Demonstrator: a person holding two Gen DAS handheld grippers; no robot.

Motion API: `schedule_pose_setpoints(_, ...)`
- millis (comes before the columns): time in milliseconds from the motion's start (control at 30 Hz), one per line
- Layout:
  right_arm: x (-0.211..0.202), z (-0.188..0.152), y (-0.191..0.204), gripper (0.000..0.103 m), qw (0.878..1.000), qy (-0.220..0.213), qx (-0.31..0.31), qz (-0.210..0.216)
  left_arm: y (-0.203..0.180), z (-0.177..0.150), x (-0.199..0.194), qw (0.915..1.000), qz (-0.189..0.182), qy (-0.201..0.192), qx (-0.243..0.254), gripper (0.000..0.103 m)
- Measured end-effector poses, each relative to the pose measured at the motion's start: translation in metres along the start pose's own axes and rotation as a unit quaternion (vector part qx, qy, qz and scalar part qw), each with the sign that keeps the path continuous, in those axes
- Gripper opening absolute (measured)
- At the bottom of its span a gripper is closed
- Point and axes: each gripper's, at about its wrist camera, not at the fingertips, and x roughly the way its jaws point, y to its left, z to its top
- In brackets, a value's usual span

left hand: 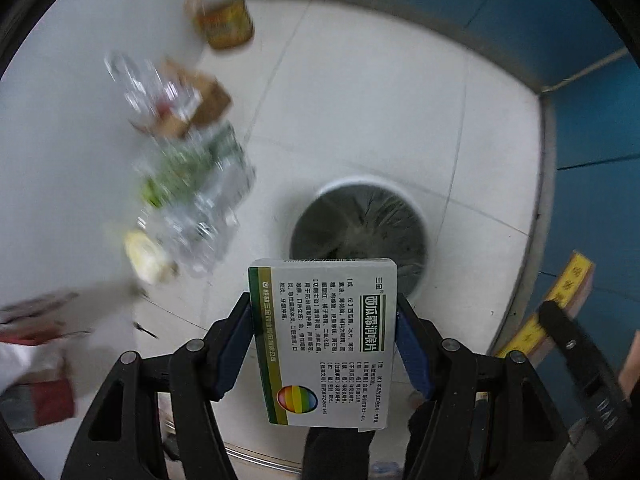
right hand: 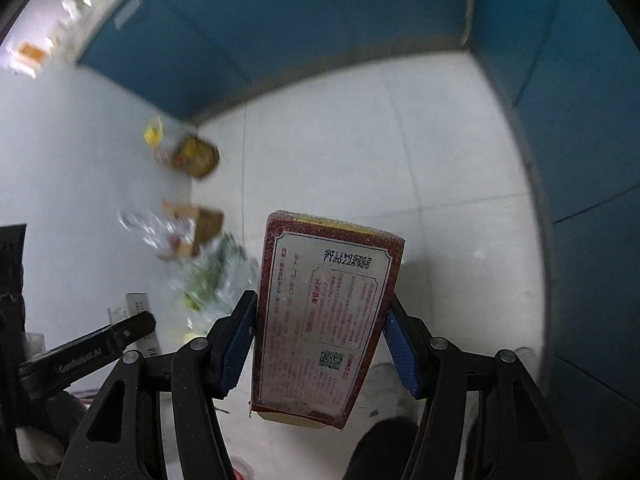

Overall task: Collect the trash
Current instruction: 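Carry both held boxes down toward the white floor bin, then open both tools over the bin to drop the boxes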

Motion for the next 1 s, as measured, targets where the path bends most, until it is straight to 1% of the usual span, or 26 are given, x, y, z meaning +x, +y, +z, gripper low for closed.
schedule_pose_setpoints(33,0.033,-0.004,0.002,0.063,1.000,0.011,-0.008,-0.004,0.004,0.004,0.022,0.9999,-0.007,0.009,-0.003,0.064)
schedule_pose_setpoints(67,0.056,-0.005,0.003,0.063,1.000,0.019,-0.014,-0.004,0.007,0.008,0.047,0.9998,-0.012,0.017,-0.005,0.064)
schedule_pose_setpoints(133,0.103,-0.010,0.005,0.063,0.999,0.031,-0.032,-0.011,0.008,0.017,0.082,0.9994,-0.019,0.028,-0.005,0.064)
schedule_pose_setpoints(167,0.119,-0.012,0.005,0.063,0.999,0.036,-0.038,-0.011,0.008,0.020,0.097,0.9991,-0.025,0.035,-0.005,0.065)
schedule_pose_setpoints(200,0.139,-0.015,0.005,0.063,0.998,0.043,-0.045,-0.011,0.011,0.021,0.111,0.9991,-0.021,0.036,-0.008,0.065)
schedule_pose_setpoints(233,0.156,-0.017,0.004,0.063,0.997,0.051,-0.050,-0.011,0.015,0.021,0.120,0.9994,-0.010,0.030,-0.014,0.065)
schedule_pose_setpoints(267,0.168,-0.017,0.001,0.063,0.997,0.060,-0.053,-0.011,0.016,0.021,0.120,0.9995,-0.006,0.027,-0.017,0.065)
schedule_pose_setpoints(300,0.180,-0.019,0.000,0.064,0.996,0.070,-0.057,-0.014,0.018,0.020,0.123,0.9994,-0.009,0.024,-0.023,0.069)
schedule_pose_setpoints(333,0.190,-0.020,-0.001,0.067,0.995,0.080,-0.064,-0.017,0.019,0.020,0.123,0.9992,-0.015,0.024,-0.028,0.083)
schedule_pose_setpoints(367,0.194,-0.015,-0.006,0.072,0.994,0.086,-0.066,-0.020,0.020,0.019,0.122,0.9992,-0.019,0.019,-0.030,0.091)
schedule_pose_setpoints(400,0.197,-0.017,-0.006,0.083,0.994,0.088,-0.068,-0.021,0.021,0.016,0.117,0.9995,-0.014,0.009,-0.028,0.100)
schedule_pose_setpoints(433,0.197,-0.020,-0.010,0.091,0.993,0.088,-0.070,-0.022,0.020,0.015,0.113,0.9997,-0.007,0.002,-0.024,0.101)
schedule_pose_setpoints(500,0.190,-0.023,-0.010,0.098,0.992,0.087,-0.081,-0.035,0.022,0.009,0.097,0.9996,0.015,-0.017,-0.019,0.101)
schedule_pose_setpoints(533,0.183,-0.024,-0.010,0.101,0.992,0.082,-0.089,-0.047,0.023,0.004,0.082,0.9989,0.027,-0.035,-0.016,0.101)
schedule_pose_setpoints(600,0.171,-0.026,0.000,0.102,0.989,0.074,-0.106,-0.070,0.024,-0.005,0.056,0.9965,0.053,-0.063,-0.011,0.101)
schedule_pose_setpoints(667,0.148,-0.028,0.007,0.103,0.987,0.064,-0.121,-0.089,0.028,-0.015,0.030,0.9945,0.066,-0.082,-0.007,0.101)
schedule_pose_setpoints(800,0.080,-0.030,0.023,0.103,0.983,0.048,-0.141,-0.106,0.030,-0.040,-0.031,0.9936,0.062,-0.094,-0.013,0.101)
schedule_pose_setpoints(1000,-0.039,-0.040,0.049,0.103,0.981,0.028,-0.159,-0.104,0.027,-0.086,-0.136,0.9917,0.048,-0.119,-0.009,0.101)
